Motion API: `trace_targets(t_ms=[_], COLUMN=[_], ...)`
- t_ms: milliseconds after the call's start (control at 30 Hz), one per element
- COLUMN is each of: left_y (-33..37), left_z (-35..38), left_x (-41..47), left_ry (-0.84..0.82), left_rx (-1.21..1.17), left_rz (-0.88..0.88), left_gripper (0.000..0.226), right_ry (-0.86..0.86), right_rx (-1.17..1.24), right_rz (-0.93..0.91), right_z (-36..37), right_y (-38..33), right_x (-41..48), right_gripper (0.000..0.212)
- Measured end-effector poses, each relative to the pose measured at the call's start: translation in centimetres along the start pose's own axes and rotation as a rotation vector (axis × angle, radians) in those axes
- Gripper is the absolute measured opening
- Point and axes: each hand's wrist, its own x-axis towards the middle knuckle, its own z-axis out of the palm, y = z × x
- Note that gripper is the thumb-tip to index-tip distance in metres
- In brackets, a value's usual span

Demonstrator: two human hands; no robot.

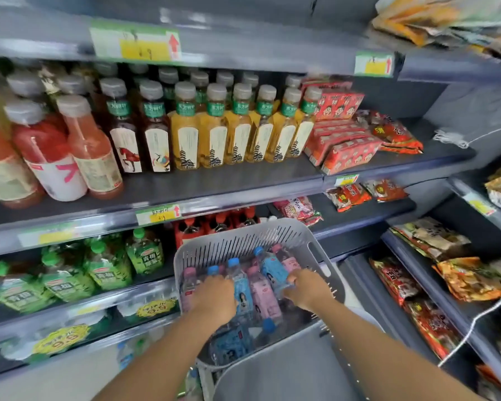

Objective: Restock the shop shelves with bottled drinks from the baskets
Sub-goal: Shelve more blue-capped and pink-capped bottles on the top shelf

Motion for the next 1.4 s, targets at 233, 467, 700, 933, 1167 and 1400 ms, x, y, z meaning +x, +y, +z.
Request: trace_targets(t_ms=[233, 467, 700, 933, 1167, 1400], left_y=[0.5, 0.6, 0.2, 1.5, -0.1, -1.6], left_z=[4.7, 6.0, 5.8, 5.3, 3.6, -2.8], left_x=[5.7, 8.2, 8.4, 6.5, 5.7, 1.6], left_ry=[-0.077, -0.052, -0.068, -0.025, 0.014, 0.057], left_rx=[-0.157, -0.382, -0.412, -0.693, -0.973, -1.257], left_rz=[-0.142, -0.26, -0.303, -0.188, -0.206, -0.12], left_gripper=[0.082, 0.108, 0.116, 0.079, 0.076, 0.061], right_ry=[-0.004, 0.068, -0.004, -0.017, -0.038, -0.2], right_rx=[0.041, -0.05, -0.065, -0.004, 0.432, 0.985], right_rz=[0.039, 0.084, 0.153, 0.205, 0.279, 0.148], right_z=[4.0, 6.6, 6.1, 4.7, 4.0, 1.5], right_y=[1.5, 1.8, 1.5, 1.2, 1.1, -2.1], right_x=[6.5, 10.3, 11.4, 10.3, 8.5, 3.3], right_gripper=[0.048, 0.062, 0.055, 0.043, 0.036, 0.047])
